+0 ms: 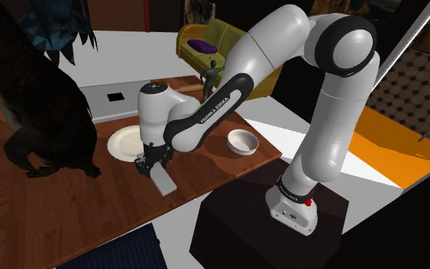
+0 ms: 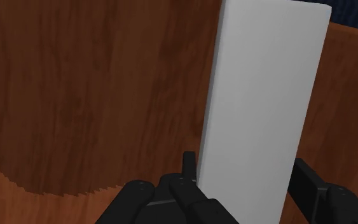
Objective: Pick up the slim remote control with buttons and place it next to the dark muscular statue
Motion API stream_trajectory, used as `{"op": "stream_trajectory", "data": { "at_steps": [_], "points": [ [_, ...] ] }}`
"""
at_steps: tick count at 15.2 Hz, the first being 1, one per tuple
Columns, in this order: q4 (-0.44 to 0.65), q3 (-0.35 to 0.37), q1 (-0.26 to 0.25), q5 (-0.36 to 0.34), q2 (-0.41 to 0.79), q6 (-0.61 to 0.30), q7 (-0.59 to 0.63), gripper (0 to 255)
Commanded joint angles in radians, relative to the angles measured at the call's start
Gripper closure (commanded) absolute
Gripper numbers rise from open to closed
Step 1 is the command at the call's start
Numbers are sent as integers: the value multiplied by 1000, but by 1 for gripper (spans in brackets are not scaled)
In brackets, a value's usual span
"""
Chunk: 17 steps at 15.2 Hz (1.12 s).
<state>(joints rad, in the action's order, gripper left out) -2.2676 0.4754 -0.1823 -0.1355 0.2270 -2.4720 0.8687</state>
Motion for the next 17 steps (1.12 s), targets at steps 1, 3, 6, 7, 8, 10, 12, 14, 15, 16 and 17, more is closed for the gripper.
{"op": "stream_trajectory", "data": {
  "at_steps": [1, 3, 6, 7, 8, 10, 12, 14, 15, 16, 17],
  "points": [
    [4, 7, 6, 18, -23, 24, -13, 255],
    [8, 13, 10, 36, -45, 48, -24, 255],
    [17, 21, 16, 60, -78, 85, -41, 255],
    [21, 22, 18, 68, -88, 97, -46, 255],
    [24, 24, 19, 75, -98, 110, -51, 255],
    [32, 27, 22, 90, -118, 135, -61, 255],
    [41, 29, 24, 103, -137, 161, -70, 255],
    [51, 30, 25, 115, -155, 186, -78, 255],
    [56, 31, 26, 121, -164, 199, -82, 255],
    [62, 31, 27, 126, -173, 212, -86, 255],
    [67, 32, 28, 132, -181, 225, -90, 255]
  ]
}}
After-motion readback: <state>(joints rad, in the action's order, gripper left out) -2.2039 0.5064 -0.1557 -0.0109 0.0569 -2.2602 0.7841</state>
